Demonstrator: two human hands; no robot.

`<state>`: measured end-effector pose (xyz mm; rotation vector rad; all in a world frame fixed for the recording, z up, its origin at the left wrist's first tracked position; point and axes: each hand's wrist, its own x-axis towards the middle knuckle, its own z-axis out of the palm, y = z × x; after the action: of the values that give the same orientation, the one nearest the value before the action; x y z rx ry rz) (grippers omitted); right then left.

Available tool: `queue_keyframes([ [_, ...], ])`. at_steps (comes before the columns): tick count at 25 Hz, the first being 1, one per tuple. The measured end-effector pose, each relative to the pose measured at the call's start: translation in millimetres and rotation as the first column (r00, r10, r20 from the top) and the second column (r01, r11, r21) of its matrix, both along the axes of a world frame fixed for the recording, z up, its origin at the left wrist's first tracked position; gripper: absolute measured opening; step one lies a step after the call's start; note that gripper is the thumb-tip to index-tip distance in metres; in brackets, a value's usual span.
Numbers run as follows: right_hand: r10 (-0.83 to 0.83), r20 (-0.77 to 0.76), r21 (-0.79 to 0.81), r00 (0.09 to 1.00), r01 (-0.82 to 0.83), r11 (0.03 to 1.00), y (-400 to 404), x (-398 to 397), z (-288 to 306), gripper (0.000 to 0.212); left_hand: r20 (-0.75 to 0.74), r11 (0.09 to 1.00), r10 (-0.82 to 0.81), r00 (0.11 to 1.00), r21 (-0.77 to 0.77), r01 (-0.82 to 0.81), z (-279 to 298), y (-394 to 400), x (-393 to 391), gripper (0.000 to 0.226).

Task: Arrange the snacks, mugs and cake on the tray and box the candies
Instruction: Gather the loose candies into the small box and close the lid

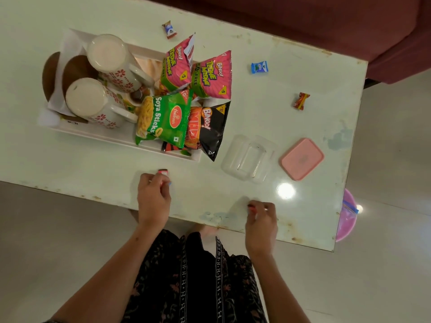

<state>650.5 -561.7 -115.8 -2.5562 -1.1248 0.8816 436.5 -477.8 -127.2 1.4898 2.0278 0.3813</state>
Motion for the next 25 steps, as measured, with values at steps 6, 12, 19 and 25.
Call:
queue_keyframes([
  [6,-0.21,-0.339,-0.025,0.917,0.214,0.976,10.6,-37.3,14.2,0.007,0.325,0.992,-0.044,0.945,-0.097,0.08,31.6,-39.8,54.4,0.016],
  [12,-0.384,-0.301,0.317,0.873,0.471,0.823,51.5,-21.6,56.8,0.015,0.588,1.0,0.013,0.809,-0.01,-0.01,76.0,-11.4,133.4,0.019],
  [19,-0.352,-0.304,0.303,0.885,0.441,0.845,93.0,23.5,62.2,0.018,0.517,0.985,-0.094,0.851,-0.079,0.156,81.6,30.5,152.6,0.027],
  [25,-0.288,-0.124,0.318,0.949,0.314,0.895,154.5,81.3,38.5,0.031,0.47,0.971,-0.237,0.85,0.089,0.221,92.5,48.9,144.9,0.015],
])
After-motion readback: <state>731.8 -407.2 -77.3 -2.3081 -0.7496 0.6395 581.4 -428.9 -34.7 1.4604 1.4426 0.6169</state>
